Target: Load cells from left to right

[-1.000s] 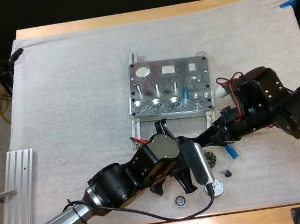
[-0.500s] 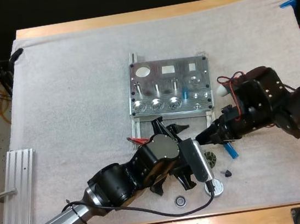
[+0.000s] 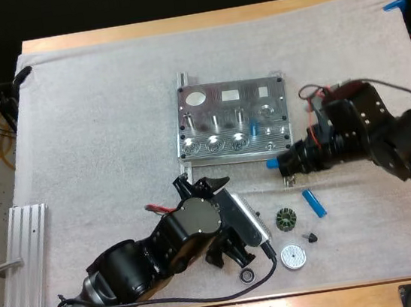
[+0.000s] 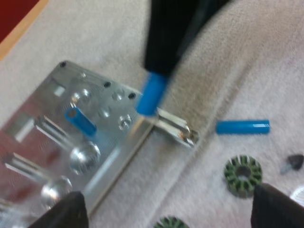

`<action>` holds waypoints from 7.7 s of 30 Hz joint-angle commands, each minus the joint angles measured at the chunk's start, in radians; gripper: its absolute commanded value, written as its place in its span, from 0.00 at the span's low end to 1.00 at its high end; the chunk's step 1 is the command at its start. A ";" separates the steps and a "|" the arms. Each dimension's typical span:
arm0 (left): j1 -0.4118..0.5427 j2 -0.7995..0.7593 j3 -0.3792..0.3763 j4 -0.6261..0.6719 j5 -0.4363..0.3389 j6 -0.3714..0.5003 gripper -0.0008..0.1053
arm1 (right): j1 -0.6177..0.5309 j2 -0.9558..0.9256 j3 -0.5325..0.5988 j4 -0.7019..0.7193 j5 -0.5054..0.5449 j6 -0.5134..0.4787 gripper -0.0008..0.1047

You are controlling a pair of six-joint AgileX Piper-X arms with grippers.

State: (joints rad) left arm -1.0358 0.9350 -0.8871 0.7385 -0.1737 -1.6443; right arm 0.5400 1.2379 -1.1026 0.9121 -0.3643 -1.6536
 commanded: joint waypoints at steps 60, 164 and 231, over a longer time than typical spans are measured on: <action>0.000 -0.078 -0.008 0.073 -0.034 -0.199 0.66 | 0.000 0.672 -0.548 0.256 0.315 -0.259 0.01; 0.000 -0.078 -0.008 0.064 -0.032 -0.097 0.66 | 0.000 -0.380 -0.101 0.383 0.364 0.020 0.67; -0.052 0.964 -0.625 0.135 0.194 -0.078 0.66 | 0.000 -0.793 0.084 0.589 0.277 0.069 0.67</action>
State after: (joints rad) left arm -1.0835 1.9040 -1.5035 0.8676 0.0382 -1.6864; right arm 0.5400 0.4484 -1.0181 1.4986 -0.0821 -1.5851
